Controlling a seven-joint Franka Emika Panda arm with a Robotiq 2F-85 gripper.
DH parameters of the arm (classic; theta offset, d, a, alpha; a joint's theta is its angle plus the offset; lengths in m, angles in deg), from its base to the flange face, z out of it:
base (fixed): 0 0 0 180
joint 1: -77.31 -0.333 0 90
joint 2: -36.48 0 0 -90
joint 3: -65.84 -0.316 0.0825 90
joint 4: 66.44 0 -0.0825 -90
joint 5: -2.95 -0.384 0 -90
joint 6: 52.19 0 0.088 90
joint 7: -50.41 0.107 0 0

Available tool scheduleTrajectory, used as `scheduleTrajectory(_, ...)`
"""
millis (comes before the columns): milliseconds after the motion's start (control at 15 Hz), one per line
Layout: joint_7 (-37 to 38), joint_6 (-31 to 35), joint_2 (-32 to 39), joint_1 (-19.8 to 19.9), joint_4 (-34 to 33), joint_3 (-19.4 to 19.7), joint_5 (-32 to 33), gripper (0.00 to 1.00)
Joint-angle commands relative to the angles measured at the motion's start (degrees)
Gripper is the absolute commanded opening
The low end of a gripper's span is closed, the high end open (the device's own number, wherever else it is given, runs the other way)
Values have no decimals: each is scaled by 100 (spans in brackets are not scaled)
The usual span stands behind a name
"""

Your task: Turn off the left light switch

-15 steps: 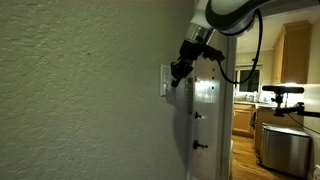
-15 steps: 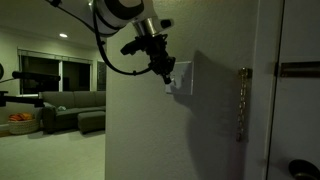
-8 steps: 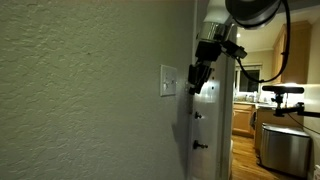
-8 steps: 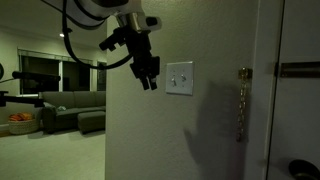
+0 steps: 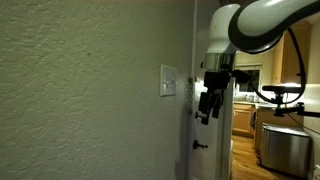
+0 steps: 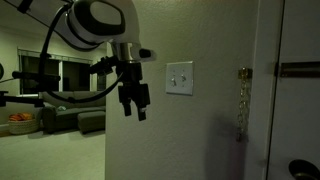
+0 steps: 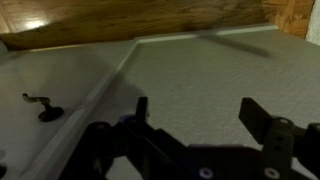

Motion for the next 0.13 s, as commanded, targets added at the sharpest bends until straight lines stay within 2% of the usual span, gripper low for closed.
scheduleTrajectory(0,31,-11,2,-64,58,60,14,100)
scheduleTrajectory(67,45,-10,2,-64,96,60,14,100)
